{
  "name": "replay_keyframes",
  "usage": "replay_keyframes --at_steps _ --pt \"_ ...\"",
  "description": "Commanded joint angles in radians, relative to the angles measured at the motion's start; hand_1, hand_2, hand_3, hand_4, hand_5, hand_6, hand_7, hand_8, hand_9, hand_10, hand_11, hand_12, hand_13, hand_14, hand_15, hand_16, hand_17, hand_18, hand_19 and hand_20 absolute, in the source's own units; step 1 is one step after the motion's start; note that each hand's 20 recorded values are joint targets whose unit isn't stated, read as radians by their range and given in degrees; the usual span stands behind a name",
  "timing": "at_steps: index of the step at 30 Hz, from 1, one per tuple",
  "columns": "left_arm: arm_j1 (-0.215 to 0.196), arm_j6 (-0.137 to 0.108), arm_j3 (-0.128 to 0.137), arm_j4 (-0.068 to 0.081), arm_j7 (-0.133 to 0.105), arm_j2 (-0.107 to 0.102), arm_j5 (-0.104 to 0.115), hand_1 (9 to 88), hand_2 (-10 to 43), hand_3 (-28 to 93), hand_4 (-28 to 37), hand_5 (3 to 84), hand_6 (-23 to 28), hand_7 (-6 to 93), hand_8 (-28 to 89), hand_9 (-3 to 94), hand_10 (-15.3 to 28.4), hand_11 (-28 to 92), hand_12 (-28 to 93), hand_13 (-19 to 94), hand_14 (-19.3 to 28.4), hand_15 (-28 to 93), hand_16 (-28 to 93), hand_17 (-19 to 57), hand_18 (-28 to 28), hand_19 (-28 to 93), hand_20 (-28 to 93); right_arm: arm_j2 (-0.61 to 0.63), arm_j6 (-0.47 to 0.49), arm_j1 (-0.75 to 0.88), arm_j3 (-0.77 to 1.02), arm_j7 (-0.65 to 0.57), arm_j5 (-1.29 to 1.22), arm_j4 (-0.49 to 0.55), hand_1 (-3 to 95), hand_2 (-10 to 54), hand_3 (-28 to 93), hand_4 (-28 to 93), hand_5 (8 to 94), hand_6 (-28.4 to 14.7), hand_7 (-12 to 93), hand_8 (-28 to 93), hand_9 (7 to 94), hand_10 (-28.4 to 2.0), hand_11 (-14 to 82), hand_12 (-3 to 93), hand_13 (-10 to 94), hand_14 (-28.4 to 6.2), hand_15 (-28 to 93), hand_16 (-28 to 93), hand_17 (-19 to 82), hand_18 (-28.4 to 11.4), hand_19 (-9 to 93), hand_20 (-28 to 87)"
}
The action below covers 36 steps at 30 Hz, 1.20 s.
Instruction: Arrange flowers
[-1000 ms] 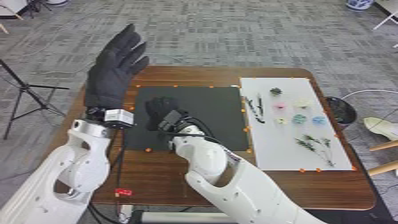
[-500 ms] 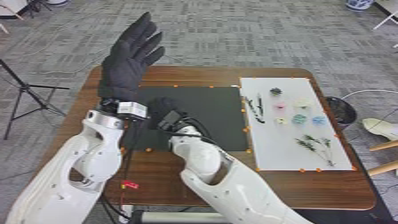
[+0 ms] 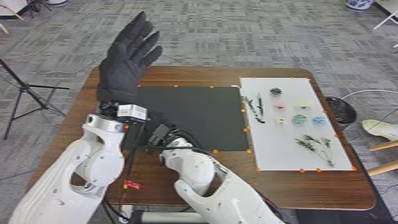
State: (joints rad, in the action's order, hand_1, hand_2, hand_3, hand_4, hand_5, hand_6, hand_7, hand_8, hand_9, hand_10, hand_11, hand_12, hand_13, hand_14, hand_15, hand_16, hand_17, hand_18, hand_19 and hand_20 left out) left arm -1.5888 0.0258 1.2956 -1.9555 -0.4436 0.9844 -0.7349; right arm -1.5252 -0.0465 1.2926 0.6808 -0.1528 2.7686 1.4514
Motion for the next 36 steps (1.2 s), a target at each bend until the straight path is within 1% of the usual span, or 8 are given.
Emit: replay_keyframes --at_steps 1,7,13,20,25,28,33,36 --pt "0.001 0.004 -0.003 0.001 -0.014 0.026 0.003 24.2 -2.3 66 -28.3 24.7 1.7 18.1 -10 20.7 10.2 11 18 16 12.0 10 9 -14.6 19.3 41 8 -0.006 -0.047 0.013 0.032 0.055 0.059 -0.045 44.0 -9.5 84 -24 77.4 -1.0 52 25 83.8 -7.4 67.9 55.2 79 -8.3 90 44 41 -22.1 93 50" --pt "0.001 0.021 0.002 0.006 -0.008 0.035 0.000 24.4 -2.3 66 -28.3 24.7 1.7 18.2 -10 20.7 10.2 11 18 16 11.9 10 9 -14.6 19.3 41 8 0.013 -0.046 0.018 0.021 0.030 0.049 -0.037 44.3 -9.5 83 -25 77.2 -0.7 52 25 83.7 -7.2 67.9 54.9 78 -8.4 90 44 41 -22.0 93 50" --pt "-0.010 0.004 0.004 -0.004 -0.020 0.030 0.004 24.4 -2.3 66 -28.3 24.7 1.6 18.1 -10 20.7 10.2 11 18 16 11.9 10 9 -14.6 19.3 41 8 0.002 -0.028 0.049 0.026 0.060 0.057 -0.019 44.3 -9.5 83 -26 77.3 -0.4 52 24 83.8 -7.2 67.7 54.5 78 -8.4 90 44 41 -22.0 93 50" --pt "0.003 0.007 -0.002 0.002 -0.030 0.049 0.005 24.4 -2.2 66 -28.3 24.7 1.7 18.2 -10 20.7 10.2 11 18 16 11.8 10 9 -14.6 19.3 41 8 0.013 0.030 0.053 0.020 -0.017 0.034 -0.003 42.4 -9.5 80 -27 76.9 1.0 51 22 83.1 -7.1 66.7 54.8 78 -8.4 89 45 40 -21.8 93 49" --pt "-0.005 0.013 0.008 -0.001 -0.023 0.053 0.003 24.3 -2.3 66 -28.3 24.7 1.7 18.1 -10 20.7 10.2 11 18 16 11.9 10 9 -14.6 19.3 41 8 0.012 0.053 0.055 0.024 -0.015 0.081 -0.005 39.0 -9.5 78 -28 75.4 0.6 48 20 81.5 -7.9 65.5 54.9 76 -8.9 88 45 38 -21.9 93 47" --pt "0.001 0.020 0.007 0.005 -0.016 0.058 0.001 24.3 -2.3 66 -28.3 24.7 1.6 18.1 -10 20.7 10.2 11 18 16 11.9 10 9 -14.7 19.3 41 8 0.026 0.099 0.046 0.009 -0.078 0.042 0.016 38.6 -9.5 78 -28 74.3 0.0 47 19 80.2 -8.1 65.4 55.1 75 -9.2 88 45 37 -21.7 93 47" --pt "-0.007 0.016 0.011 0.002 -0.017 0.060 0.002 24.3 -2.2 66 -28.3 24.7 1.7 18.1 -10 20.8 10.2 11 18 16 11.9 10 9 -14.6 19.2 41 8 0.012 0.093 0.052 0.022 -0.046 0.050 0.005 36.8 -9.5 78 -28 73.7 0.1 47 19 80.0 -8.2 65.5 54.7 75 -9.0 88 45 37 -21.6 93 46" --pt "0.001 0.027 0.009 0.009 -0.013 0.063 0.000 24.3 -2.2 66 -28.3 24.7 1.7 18.0 -10 20.7 10.2 11 18 16 11.8 10 9 -14.6 19.3 41 8 0.018 0.095 0.047 0.023 -0.047 0.027 0.014 36.4 -9.5 78 -28 73.7 0.1 47 18 80.0 -8.2 65.6 54.4 75 -9.1 89 44 37 -21.6 93 46"
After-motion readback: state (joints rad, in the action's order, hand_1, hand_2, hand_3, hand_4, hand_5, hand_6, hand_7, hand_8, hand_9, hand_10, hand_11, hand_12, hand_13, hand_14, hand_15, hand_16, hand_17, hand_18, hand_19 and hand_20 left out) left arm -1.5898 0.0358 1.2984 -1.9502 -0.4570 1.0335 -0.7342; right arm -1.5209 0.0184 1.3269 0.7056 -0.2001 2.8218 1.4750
